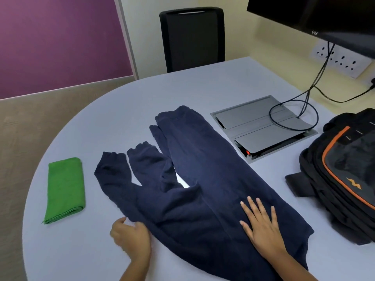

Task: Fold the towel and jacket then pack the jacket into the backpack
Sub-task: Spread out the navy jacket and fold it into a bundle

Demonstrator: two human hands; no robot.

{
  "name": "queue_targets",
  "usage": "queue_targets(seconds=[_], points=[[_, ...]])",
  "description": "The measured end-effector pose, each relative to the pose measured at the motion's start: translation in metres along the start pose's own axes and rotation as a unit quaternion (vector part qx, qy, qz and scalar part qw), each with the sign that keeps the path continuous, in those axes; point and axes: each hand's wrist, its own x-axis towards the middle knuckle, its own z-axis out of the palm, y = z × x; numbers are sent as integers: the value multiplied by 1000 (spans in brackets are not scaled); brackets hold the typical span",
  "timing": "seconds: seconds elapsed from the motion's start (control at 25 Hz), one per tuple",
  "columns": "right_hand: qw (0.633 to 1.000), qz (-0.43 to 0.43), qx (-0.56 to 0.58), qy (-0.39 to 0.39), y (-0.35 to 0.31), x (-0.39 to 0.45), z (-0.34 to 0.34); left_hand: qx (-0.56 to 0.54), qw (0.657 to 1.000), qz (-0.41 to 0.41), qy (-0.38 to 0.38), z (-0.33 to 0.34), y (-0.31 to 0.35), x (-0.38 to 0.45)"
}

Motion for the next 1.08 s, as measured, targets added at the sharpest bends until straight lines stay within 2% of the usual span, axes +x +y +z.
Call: queue_targets(seconds=[0.04,0.08,0.12,0.2,0.24,0.28,0.32,0.36,0.44,0.48,0.52,0.72,0.76,0.8,0.88,0.96,1.04,1.08], points=[[1000,1,-1,-1,-1,1,-2,38,993,110,21,1,8,-6],[1000,-3,-4,-2,-2,2,-3,63,969,237,-3,5,19,-6],[1000,-8,-7,-7,-2,3,-4,90,931,350,-56,14,33,-6],[1000,-13,-7,-12,1,2,-4,154,815,532,-167,36,51,-4],[1000,-14,-8,-8,4,1,-3,215,737,609,-201,46,54,-4],[1000,-16,-12,-4,7,-1,-2,301,654,655,-227,56,54,0],[1000,-18,-16,1,11,-4,-1,392,586,663,-252,64,53,5],[1000,-18,-17,4,15,-7,-1,468,539,642,-281,66,54,11],[1000,-14,-11,8,23,-14,-2,562,486,586,-325,63,57,26],[1000,-14,-11,8,26,-15,-3,572,479,584,-320,61,58,34],[1000,-15,-10,9,27,-16,-4,585,479,579,-305,58,60,41],[999,-4,15,38,24,-13,-3,540,687,421,-243,76,96,82],[999,-3,18,41,23,-13,-3,494,727,407,-247,88,106,88],[999,-2,19,49,24,-11,-2,418,783,374,-269,102,117,93],[998,-1,18,67,25,-9,2,225,882,273,-312,132,141,103],[998,0,15,66,24,-10,5,102,930,185,-302,159,159,114],[998,-4,6,70,23,-8,6,31,944,72,-319,179,167,121],[997,-3,-3,71,25,-8,9,-11,941,8,-338,187,167,121]])
